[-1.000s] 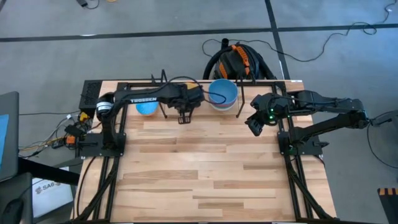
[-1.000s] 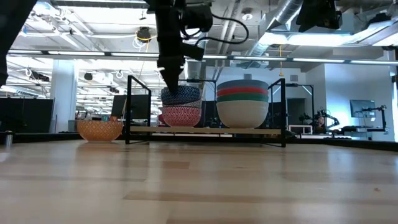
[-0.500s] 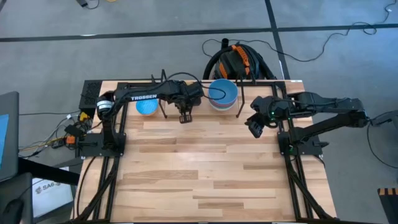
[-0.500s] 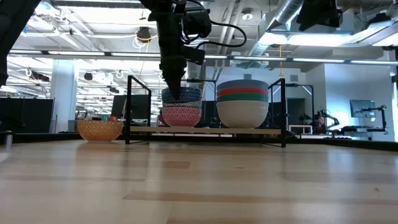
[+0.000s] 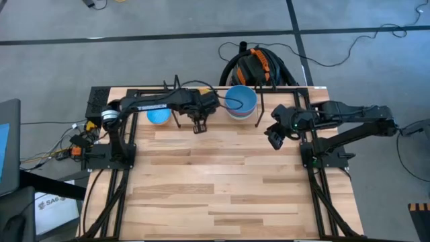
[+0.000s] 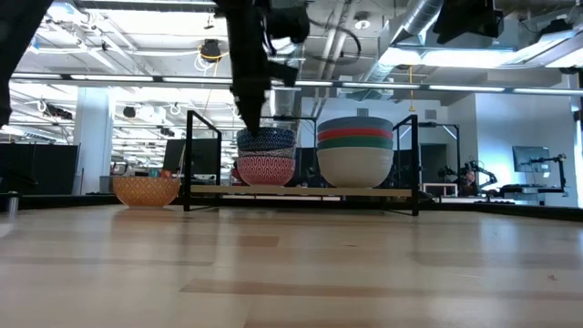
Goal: Place and stack bowls onto a shelf
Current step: Stack the small light blue bowl on the small yellow bowl on the shelf
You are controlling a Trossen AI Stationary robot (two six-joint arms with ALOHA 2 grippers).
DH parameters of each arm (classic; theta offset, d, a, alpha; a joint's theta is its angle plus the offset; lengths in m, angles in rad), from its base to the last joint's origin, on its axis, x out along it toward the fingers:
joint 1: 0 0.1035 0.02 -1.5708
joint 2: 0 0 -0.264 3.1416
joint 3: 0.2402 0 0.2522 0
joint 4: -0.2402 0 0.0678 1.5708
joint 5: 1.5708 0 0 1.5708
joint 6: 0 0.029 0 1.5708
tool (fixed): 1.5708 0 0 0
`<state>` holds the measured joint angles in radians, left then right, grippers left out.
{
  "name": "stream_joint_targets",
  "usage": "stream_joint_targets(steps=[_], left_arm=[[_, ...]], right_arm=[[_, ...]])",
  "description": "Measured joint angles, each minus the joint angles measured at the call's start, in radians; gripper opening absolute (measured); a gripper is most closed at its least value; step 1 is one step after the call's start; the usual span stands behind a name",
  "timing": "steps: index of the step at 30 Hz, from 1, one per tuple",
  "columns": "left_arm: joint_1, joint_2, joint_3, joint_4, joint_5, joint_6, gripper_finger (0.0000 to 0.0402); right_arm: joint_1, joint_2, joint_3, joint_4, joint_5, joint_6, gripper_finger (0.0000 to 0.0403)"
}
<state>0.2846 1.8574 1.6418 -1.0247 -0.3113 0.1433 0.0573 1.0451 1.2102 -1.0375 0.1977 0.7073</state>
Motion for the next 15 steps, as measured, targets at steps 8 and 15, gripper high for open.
stream_joint_targets(steps=[8, 15], left_arm=[[0.003, -0.106, 0.027, -0.001, -0.009, -0.038, 0.0011], [0.036, -0.207, 0.028, -0.122, -0.006, -0.128, 0.0011]], right_arm=[[0.005, 0.000, 0.000, 0.043, 0.016, -0.010, 0.0128], [-0.036, 0.003, 0.000, 0.067, 0.017, -0.051, 0.0128]])
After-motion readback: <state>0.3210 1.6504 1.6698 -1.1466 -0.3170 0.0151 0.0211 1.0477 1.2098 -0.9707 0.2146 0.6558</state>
